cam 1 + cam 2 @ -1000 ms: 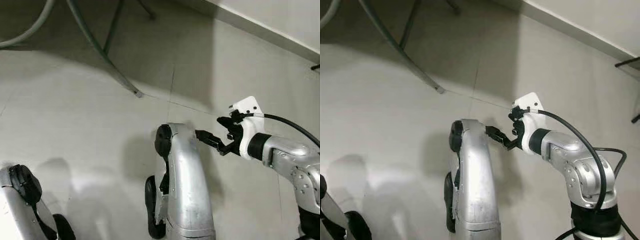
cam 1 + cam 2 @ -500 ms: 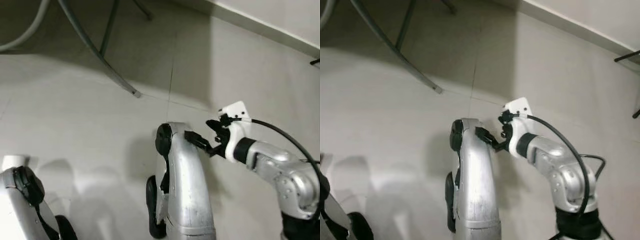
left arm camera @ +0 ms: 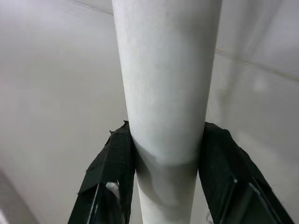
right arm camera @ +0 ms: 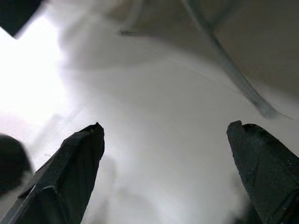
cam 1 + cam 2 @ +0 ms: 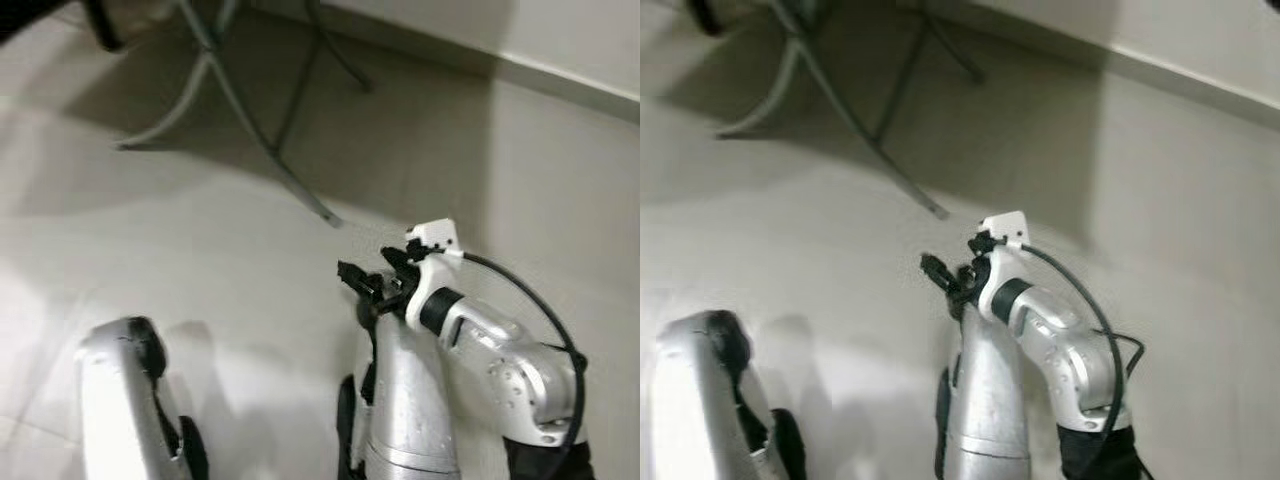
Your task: Building children table
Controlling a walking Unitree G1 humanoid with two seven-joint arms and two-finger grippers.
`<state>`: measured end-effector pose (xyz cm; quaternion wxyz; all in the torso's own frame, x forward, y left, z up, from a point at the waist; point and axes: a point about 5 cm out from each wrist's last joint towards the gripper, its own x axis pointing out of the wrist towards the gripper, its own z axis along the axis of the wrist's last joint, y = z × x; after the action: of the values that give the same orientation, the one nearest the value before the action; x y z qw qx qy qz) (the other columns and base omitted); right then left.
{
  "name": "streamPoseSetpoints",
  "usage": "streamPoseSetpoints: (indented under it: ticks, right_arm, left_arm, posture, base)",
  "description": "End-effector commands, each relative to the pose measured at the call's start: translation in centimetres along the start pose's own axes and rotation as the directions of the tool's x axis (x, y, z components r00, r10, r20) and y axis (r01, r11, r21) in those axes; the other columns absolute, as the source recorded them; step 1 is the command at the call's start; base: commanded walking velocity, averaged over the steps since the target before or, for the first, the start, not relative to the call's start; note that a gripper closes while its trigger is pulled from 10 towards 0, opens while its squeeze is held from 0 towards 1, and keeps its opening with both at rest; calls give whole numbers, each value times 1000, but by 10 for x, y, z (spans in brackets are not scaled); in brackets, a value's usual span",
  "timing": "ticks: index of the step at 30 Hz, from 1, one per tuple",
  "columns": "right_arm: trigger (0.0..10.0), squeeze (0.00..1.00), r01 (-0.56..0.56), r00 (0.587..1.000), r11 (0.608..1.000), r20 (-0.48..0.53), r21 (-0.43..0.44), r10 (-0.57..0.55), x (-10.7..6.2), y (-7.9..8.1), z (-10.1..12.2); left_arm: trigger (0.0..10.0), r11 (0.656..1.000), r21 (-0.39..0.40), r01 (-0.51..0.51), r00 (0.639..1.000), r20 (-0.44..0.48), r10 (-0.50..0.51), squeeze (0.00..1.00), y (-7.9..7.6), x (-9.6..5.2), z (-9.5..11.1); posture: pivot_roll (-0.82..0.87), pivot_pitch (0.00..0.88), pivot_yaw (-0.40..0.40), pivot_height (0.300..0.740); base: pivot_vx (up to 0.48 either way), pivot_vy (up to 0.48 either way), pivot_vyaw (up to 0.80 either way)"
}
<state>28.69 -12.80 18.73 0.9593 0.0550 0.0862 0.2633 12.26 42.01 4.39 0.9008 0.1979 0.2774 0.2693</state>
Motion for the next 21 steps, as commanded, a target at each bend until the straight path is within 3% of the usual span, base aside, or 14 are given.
streamPoseSetpoints:
  ticks: [1,3,5,6,8,9,11,12,14,21]
  right_arm:
    - [10000,0,6,1000,1000,-12,15,-6,-1,-1,-8]
    - [10000,0,-11,1000,1000,0,28,11,1,2,-11]
    - [10000,0,-11,1000,1000,0,28,11,1,2,-11]
    - [10000,0,-36,999,999,8,31,36,1,5,-12]
    - [10000,0,-178,983,984,34,-5,178,0,23,-12]
    - [10000,0,-178,983,984,34,-5,178,0,23,-12]
    - [10000,0,-334,939,941,66,-57,338,-4,39,-8]
    - [10000,0,-334,939,941,66,-57,338,-4,39,-8]
    - [10000,0,-415,903,905,85,-91,422,-9,47,-2]
    - [10000,0,-468,876,875,67,-124,478,-13,52,-5]
  left_arm:
    - [10000,1000,-12,27,1000,-12,-27,0,-9,-5,-4]
    - [10000,997,-12,77,993,95,-75,0,-30,-14,20]
    - [10000,997,-12,77,993,95,-75,0,-30,-14,20]
    - [10000,995,-17,94,987,134,-91,0,-37,-17,30]
    - [10000,995,-32,96,975,202,-87,0,-45,-20,51]
    - [10000,995,-32,96,975,202,-87,0,-45,-20,51]
    - [10000,997,-60,56,961,275,-37,0,-40,-19,74]
    - [10000,997,-60,56,961,275,-37,0,-40,-19,74]
    - [10000,995,-93,30,955,295,-1,0,-37,-19,85]
    - [10000,994,-95,53,948,318,-21,0,-50,-33,97]
  posture:
    - [-4,207,-34,395]
    - [17,173,-27,405]
    - [17,173,-27,405]
    - [25,155,-23,410]
    - [36,117,-21,420]
    - [36,117,-21,420]
    - [43,68,-16,435]
    - [43,68,-16,435]
    - [41,33,-11,450]
    - [41,2,-15,465]
  base:
    - [0,0,0]
    - [0,0,0]
    - [0,0,0]
    - [0,0,0]
    - [0,0,0]
    - [0,0,0]
    - [0,0,0]
    - [0,0,0]
    - [0,0,0]
    - [0,0,0]
